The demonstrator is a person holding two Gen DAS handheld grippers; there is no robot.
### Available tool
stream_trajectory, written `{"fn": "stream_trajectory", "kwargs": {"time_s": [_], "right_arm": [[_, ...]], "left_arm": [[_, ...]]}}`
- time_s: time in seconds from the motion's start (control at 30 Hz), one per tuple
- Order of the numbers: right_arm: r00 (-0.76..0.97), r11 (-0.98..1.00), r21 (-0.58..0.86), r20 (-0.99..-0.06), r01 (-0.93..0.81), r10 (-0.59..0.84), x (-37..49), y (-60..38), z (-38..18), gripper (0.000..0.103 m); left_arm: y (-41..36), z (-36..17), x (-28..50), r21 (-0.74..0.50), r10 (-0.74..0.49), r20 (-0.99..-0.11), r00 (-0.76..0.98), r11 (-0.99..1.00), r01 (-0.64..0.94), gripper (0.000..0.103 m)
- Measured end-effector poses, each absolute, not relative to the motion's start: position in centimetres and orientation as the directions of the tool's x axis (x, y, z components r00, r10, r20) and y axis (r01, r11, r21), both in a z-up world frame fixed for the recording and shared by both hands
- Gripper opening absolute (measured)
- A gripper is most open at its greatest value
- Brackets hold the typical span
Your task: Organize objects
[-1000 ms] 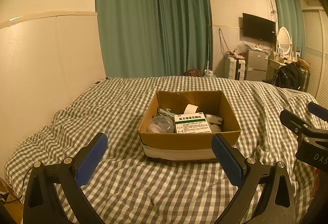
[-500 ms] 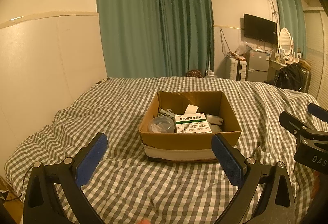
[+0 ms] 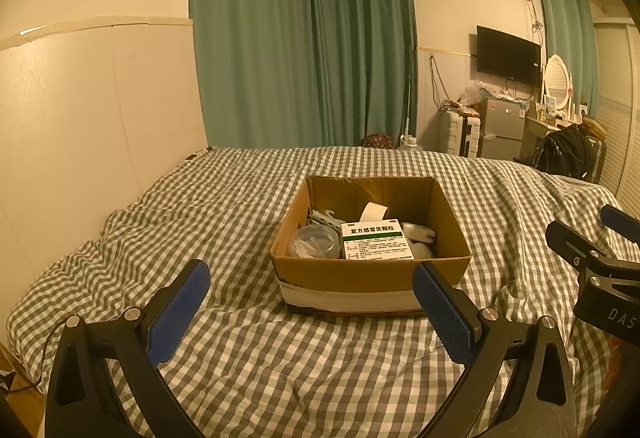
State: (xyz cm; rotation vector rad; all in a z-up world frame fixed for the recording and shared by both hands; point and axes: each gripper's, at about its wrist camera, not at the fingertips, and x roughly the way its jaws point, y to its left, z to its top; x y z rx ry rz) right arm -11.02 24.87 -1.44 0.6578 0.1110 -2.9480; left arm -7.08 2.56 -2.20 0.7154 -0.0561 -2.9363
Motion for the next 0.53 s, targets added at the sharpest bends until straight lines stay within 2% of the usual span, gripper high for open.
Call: {"fn": "stream_trajectory", "kwargs": {"time_s": [0.53], "right_arm": [[-0.895, -0.989, -0.057, -0.436, 0.136, -0.098, -11.27, 24.59, -1.65, 0.103]], "left_arm": [[2.31, -2.47, -7.03, 0.078, -0.133, -0.462, -0.877, -0.991, 0.109, 0.103]]}}
